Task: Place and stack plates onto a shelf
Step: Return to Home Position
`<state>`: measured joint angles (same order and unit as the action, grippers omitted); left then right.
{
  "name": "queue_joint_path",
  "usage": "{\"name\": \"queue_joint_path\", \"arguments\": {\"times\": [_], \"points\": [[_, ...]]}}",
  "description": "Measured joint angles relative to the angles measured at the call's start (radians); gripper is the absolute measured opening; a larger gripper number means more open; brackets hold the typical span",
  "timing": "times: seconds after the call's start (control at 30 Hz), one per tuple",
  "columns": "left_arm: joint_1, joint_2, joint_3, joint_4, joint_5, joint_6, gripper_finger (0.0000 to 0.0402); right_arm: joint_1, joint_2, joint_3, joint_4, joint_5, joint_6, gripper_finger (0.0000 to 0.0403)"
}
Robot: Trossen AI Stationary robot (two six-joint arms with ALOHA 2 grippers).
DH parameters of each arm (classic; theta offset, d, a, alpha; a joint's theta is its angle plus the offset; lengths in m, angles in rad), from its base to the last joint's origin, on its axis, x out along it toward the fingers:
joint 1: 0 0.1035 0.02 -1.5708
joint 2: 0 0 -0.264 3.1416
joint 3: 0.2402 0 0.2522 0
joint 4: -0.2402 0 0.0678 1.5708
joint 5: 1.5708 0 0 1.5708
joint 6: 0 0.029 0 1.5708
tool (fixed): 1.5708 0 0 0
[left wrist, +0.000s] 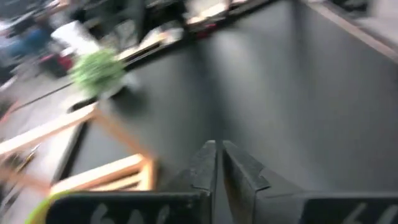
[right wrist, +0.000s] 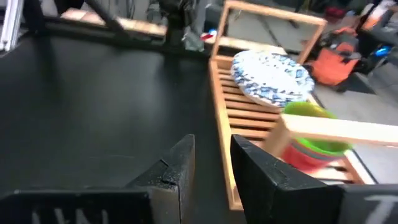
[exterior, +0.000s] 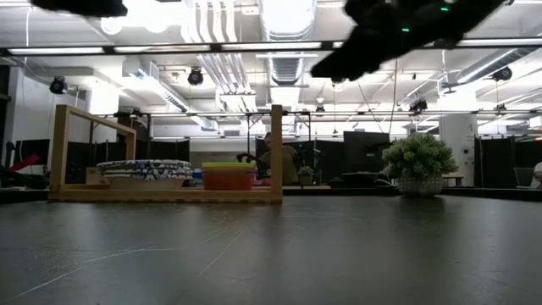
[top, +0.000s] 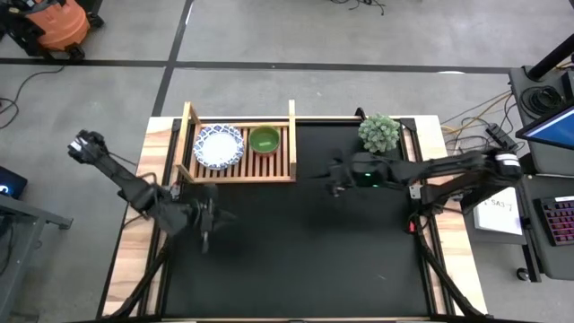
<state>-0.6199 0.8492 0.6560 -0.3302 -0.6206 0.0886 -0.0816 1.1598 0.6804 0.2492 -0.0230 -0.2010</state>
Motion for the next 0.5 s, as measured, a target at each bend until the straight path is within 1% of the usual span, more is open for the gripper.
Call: {"name": "queue_joint_path", "arguments": {"times": [0.07, 0.13, 0.17, 0.3, 0.4, 0.5], "points": [[0.077, -0.093, -0.059, 0.007, -0.004, 0.001, 0.0004, -0.002, -0.079, -0.070, 0.031, 0.030, 0.005, 0.0088], [0.173, -0.189, -0.126, 0.033, 0.037, 0.003, 0.0008, -0.003, -0.152, -0.135, 0.067, 0.048, 0.010, 0.0084], [0.224, -0.236, -0.161, 0.049, 0.086, 0.004, 0.0008, -0.003, -0.187, -0.167, 0.082, 0.049, 0.019, 0.0081], [0.418, -0.401, -0.261, 0.106, 0.335, 0.024, 0.0002, -0.007, -0.317, -0.265, 0.109, 0.046, 0.026, 0.0071], [0.531, -0.499, -0.310, 0.145, 0.446, 0.038, 0.0001, -0.029, -0.410, -0.326, 0.110, 0.047, 0.030, 0.0064], [0.604, -0.570, -0.328, 0.169, 0.537, 0.036, 0.0000, -0.051, -0.500, -0.386, 0.108, 0.029, 0.037, 0.0057]]}}
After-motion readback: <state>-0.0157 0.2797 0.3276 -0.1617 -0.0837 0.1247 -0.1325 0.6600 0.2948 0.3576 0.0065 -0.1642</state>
